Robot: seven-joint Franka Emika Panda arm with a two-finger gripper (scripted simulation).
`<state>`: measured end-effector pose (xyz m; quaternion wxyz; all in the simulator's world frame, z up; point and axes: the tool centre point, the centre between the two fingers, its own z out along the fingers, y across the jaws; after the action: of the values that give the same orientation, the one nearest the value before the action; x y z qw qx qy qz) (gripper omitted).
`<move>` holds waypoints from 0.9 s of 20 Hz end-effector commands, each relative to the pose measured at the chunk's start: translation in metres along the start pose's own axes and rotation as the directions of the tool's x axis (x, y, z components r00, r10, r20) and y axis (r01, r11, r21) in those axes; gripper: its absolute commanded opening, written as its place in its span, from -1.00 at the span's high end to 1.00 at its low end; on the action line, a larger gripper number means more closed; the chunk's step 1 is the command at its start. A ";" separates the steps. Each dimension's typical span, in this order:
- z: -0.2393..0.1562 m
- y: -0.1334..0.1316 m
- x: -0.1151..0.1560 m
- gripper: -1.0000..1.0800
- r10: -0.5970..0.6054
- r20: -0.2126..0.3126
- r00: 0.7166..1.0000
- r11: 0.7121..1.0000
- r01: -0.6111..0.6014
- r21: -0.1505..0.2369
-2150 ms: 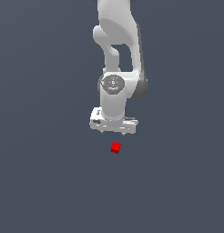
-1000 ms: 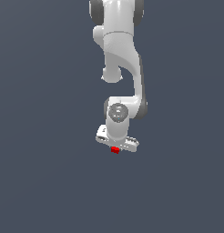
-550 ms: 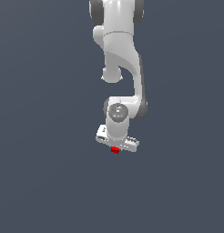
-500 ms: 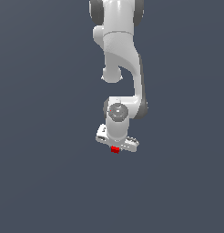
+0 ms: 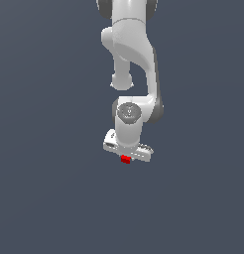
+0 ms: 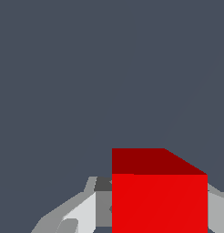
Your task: Lift up the red cube by 0.2 meters.
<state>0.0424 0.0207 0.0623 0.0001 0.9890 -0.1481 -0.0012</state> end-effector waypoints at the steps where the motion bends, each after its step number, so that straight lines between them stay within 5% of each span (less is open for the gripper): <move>1: -0.021 0.000 0.000 1.00 0.001 -0.002 1.000 1.000 -0.001 0.001; 18: -0.160 0.000 0.001 1.00 0.003 -0.002 1.000 1.000 -0.003 0.000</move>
<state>0.0437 0.0201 0.2157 -0.0001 0.9887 -0.1497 0.0006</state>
